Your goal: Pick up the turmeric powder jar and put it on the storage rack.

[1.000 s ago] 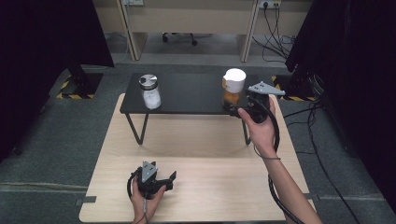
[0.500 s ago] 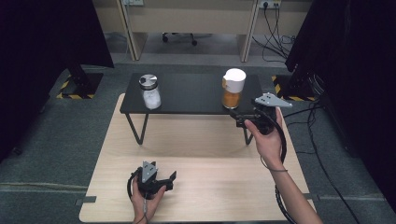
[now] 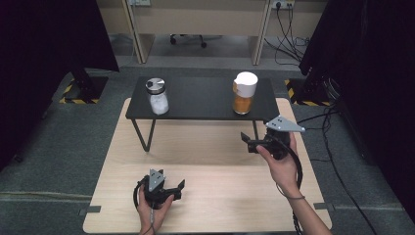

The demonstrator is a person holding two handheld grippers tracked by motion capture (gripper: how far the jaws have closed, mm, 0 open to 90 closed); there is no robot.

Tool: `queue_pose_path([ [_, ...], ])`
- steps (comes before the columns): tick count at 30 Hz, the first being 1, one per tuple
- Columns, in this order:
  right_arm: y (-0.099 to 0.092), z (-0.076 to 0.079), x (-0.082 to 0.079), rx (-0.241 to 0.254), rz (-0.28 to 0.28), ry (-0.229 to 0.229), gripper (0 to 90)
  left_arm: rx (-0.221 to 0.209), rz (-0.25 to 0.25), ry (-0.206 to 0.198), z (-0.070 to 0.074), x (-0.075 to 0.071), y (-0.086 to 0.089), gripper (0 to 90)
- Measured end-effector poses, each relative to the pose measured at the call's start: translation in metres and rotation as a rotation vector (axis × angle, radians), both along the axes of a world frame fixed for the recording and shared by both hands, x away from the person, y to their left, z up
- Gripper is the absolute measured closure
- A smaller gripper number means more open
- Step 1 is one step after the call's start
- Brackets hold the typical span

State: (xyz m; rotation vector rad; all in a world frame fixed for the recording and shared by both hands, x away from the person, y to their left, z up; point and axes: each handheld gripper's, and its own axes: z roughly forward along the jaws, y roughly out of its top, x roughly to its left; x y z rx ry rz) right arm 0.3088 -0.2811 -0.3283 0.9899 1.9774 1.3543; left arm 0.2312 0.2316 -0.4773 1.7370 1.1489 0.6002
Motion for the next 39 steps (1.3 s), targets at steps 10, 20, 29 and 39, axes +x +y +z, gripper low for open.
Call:
queue_pose_path([
  [10,-0.003,-0.038,-0.02,-0.03,0.01,0.035,3.4,0.0,0.002,0.0,0.0,0.0,0.0,5.0],
  [20,-0.009,-0.075,-0.027,-0.049,-0.005,0.091,3.3,0.001,0.002,0.002,0.0,0.0,-0.001,5.0],
  [29,-0.015,-0.103,-0.037,-0.063,0.004,0.153,3.7,0.003,0.002,0.001,0.0,0.0,-0.001,5.0],
  [39,-0.02,-0.121,-0.046,-0.073,-0.002,0.188,3.9,0.003,0.001,0.002,0.0,0.0,-0.002,5.0],
])
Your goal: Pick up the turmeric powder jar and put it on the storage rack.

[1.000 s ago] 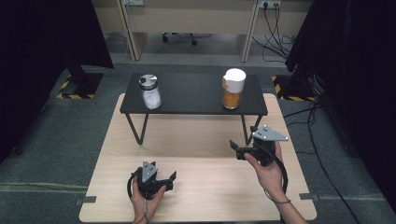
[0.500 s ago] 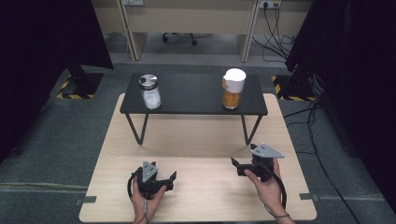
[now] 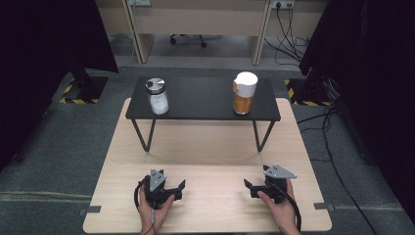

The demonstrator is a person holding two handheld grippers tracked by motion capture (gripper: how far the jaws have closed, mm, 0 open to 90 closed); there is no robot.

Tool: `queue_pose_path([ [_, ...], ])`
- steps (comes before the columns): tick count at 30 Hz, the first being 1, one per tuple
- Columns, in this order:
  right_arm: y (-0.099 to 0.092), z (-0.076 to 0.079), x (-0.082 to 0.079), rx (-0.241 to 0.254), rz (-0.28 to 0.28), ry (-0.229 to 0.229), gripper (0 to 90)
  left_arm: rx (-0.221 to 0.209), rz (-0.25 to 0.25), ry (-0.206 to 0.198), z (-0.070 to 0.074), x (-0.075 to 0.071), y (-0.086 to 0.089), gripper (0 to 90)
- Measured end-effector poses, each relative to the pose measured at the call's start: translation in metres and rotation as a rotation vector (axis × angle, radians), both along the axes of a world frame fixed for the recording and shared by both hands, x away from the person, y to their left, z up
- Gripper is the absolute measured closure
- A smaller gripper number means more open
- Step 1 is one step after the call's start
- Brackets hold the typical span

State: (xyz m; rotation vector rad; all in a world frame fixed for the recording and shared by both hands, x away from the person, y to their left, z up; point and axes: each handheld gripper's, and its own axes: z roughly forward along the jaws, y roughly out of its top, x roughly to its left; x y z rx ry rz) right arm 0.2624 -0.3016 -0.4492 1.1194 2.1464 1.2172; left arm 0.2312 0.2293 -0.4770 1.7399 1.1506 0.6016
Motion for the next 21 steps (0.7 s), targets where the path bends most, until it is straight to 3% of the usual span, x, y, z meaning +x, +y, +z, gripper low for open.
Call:
queue_pose_path([
  [10,0.0,-0.011,-0.003,0.001,0.012,0.014,3.9,-0.002,-0.002,0.003,0.0,0.001,0.001,5.0],
  [13,0.002,-0.011,-0.004,-0.015,0.014,0.014,3.9,-0.001,-0.002,0.004,0.0,0.001,0.0,5.0],
  [21,0.0,-0.012,-0.004,-0.003,0.018,0.018,4.0,0.0,-0.003,0.006,0.001,0.001,0.0,5.0],
])
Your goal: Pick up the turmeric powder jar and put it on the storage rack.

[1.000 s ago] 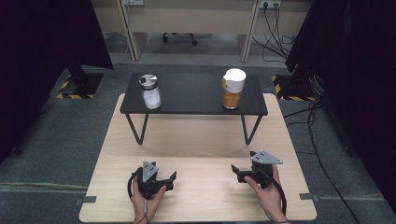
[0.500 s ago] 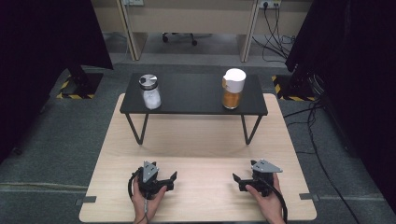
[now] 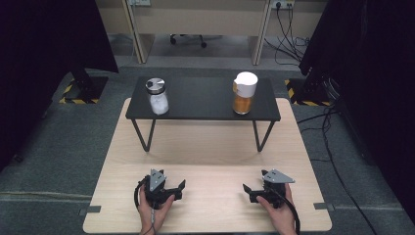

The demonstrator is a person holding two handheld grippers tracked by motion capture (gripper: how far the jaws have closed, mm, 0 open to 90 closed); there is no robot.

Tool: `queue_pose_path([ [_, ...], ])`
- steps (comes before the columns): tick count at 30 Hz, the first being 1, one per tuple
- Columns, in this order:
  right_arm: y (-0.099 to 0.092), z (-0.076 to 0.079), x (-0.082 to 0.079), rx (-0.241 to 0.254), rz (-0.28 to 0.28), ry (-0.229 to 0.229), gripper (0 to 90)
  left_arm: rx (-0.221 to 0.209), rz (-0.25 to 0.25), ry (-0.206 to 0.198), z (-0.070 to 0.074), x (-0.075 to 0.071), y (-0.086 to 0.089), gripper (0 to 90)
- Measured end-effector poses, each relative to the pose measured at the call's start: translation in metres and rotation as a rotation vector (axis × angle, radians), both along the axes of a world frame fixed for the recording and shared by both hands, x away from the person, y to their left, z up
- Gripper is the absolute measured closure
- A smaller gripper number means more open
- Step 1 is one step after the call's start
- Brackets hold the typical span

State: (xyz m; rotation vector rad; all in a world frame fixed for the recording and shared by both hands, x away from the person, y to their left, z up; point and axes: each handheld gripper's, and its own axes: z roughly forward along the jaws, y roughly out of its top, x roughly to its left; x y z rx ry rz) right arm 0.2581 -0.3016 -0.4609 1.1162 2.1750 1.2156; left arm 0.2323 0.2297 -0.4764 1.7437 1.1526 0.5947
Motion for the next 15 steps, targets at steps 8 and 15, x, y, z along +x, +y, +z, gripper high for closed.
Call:
queue_pose_path([
  [8,0.0012,0.0002,-0.0002,-0.011,0.009,-0.005,4.2,-0.006,-0.001,0.007,0.0003,0.0012,0.001,5.0],
  [15,-0.0007,-0.0004,-0.0001,-0.002,0.009,-0.005,4.2,-0.004,-0.002,0.005,0.0003,0.0009,0.0009,5.0],
])
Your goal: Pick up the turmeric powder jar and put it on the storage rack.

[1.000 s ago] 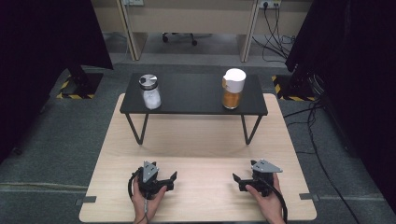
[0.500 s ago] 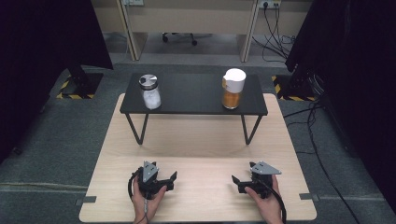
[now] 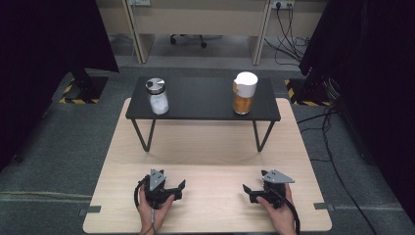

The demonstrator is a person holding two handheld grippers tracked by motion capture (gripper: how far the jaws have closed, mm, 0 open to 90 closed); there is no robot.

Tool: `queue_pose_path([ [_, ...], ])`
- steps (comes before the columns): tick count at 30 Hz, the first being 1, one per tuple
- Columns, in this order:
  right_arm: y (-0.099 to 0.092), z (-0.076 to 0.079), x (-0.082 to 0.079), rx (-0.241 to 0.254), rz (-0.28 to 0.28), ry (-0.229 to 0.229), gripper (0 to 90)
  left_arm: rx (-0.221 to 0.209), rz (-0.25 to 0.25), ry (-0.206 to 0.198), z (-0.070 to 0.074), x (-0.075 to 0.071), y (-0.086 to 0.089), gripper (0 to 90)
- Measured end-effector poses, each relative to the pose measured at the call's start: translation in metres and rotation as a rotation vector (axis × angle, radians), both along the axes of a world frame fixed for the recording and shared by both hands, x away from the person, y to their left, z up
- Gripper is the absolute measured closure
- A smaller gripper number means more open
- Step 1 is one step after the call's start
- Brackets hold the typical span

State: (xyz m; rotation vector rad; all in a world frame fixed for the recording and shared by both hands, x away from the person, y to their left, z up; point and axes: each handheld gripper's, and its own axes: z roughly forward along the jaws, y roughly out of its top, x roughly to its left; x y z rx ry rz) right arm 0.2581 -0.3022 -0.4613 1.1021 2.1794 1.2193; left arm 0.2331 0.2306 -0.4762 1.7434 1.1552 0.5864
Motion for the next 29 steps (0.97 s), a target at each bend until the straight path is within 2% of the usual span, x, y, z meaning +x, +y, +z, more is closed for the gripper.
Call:
queue_pose_path([
  [29,-0.0021,-0.0006,-0.0001,0.008,0.006,0.0,4.2,-0.011,0.003,0.001,-0.0006,0.0008,0.0022,4.7],
])
